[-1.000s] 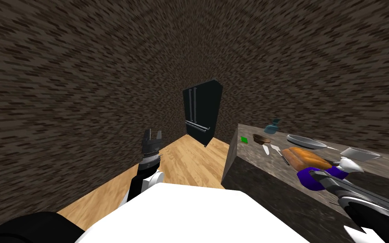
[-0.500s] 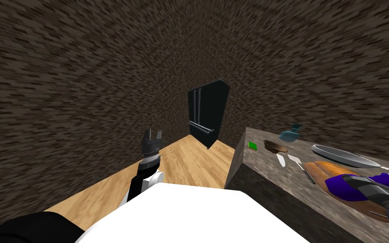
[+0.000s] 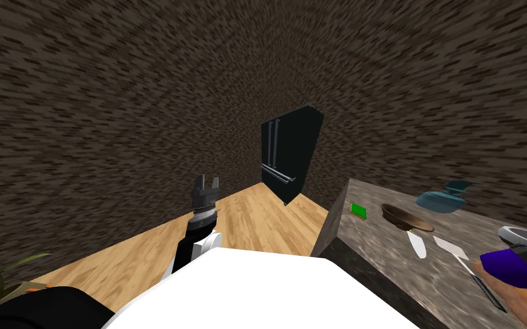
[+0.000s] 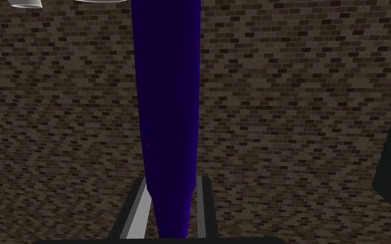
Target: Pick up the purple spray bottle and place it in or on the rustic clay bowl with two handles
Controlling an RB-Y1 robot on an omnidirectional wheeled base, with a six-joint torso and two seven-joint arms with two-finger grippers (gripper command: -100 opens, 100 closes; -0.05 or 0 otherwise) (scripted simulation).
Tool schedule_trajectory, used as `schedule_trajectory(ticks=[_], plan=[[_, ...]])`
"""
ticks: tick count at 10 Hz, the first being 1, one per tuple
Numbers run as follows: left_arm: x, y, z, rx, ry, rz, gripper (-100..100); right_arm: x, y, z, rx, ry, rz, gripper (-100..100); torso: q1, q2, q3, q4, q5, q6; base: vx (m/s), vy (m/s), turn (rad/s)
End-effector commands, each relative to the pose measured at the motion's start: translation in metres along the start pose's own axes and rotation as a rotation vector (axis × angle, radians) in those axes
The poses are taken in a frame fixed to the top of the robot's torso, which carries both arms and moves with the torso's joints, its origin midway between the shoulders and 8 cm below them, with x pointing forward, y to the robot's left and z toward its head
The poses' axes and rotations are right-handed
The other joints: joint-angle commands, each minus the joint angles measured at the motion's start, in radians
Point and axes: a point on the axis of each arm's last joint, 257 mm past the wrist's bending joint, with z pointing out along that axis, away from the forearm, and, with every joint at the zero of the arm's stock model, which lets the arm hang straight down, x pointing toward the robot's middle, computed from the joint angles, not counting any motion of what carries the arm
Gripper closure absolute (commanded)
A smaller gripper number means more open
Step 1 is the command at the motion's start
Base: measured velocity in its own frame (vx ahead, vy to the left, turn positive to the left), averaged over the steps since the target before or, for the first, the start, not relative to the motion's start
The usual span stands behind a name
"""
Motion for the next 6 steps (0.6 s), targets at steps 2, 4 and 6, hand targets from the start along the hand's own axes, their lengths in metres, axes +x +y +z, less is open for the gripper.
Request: schedule_trajectory(ticks=[2, 4, 6], plan=[[0.000, 0.000, 0.000, 0.000, 0.000, 0.000, 0, -0.009, -0.014, 0.002, 0.035, 0.013, -0.003, 100, -0.001, -0.002, -0.001, -0.001, -0.001, 0.000, 0.066, -0.205, 0.296], [0.000, 0.000, 0.000, 0.000, 0.000, 0.000, 0, -0.007, -0.023, 0.003, 0.058, 0.031, -0.006, 100, 0.000, 0.000, 0.000, 0.000, -0.001, 0.000, 0.035, -0.197, 0.226], [0.000, 0.000, 0.000, 0.000, 0.000, 0.000, 0, -0.001, -0.031, 0.002, 0.082, 0.055, -0.009, 100, -0.001, 0.000, 0.000, 0.000, -0.002, 0.000, 0.045, -0.197, 0.201]])
